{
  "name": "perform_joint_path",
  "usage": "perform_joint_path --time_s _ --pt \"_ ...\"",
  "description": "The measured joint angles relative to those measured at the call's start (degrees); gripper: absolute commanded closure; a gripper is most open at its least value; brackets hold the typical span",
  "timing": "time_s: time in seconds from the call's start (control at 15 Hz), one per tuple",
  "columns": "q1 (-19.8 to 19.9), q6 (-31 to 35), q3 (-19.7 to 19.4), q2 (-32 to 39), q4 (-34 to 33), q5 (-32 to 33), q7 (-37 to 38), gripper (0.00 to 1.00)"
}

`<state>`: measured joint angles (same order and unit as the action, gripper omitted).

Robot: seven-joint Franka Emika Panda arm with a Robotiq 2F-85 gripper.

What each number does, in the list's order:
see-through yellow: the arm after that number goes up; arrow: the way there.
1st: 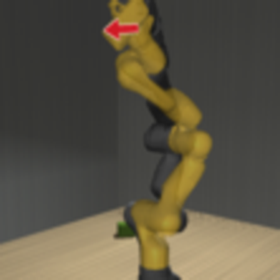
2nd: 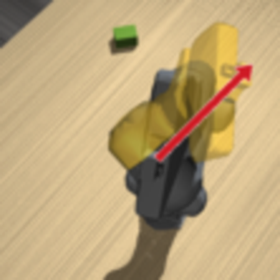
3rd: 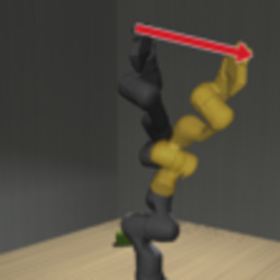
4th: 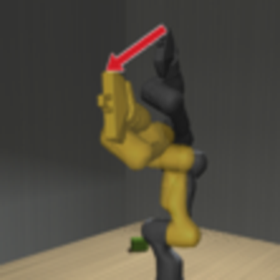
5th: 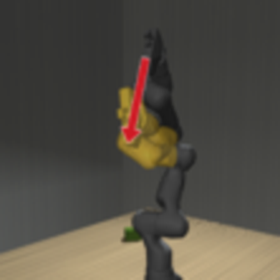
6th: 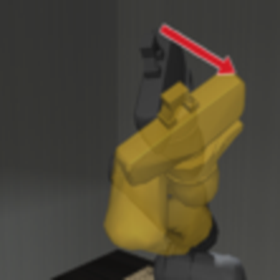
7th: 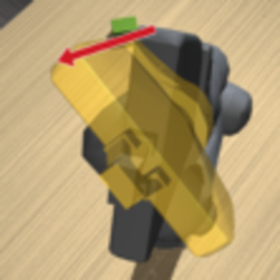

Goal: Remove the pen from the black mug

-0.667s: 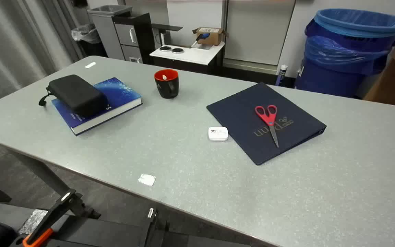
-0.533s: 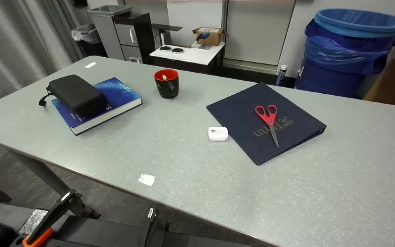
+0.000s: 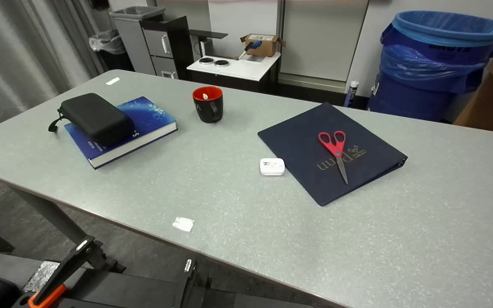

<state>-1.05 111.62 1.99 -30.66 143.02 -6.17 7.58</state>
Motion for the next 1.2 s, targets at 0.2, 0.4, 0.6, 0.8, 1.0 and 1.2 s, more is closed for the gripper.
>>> perform_joint_path --time_s 0.2,0.4,0.6,0.8,1.0,1.2 --pt "0.0 0.0 0.0 0.0 0.0 0.0 0.0 0.00" --pt "0.0 0.0 0.0 0.0 0.0 0.0 0.0 0.00" --pt "0.0 0.2 0.5 -0.1 0.0 0.6 0.0 0.00" --pt "0.4 6.4 1.0 1.1 -0.2 1.7 0.2 0.00" --pt "2.0 16.7 0.4 6.3 -1.8 2.3 0.3 0.00" --pt "3.3 24.1 -0.2 14.6 -5.3 2.2 1.3 0.00"
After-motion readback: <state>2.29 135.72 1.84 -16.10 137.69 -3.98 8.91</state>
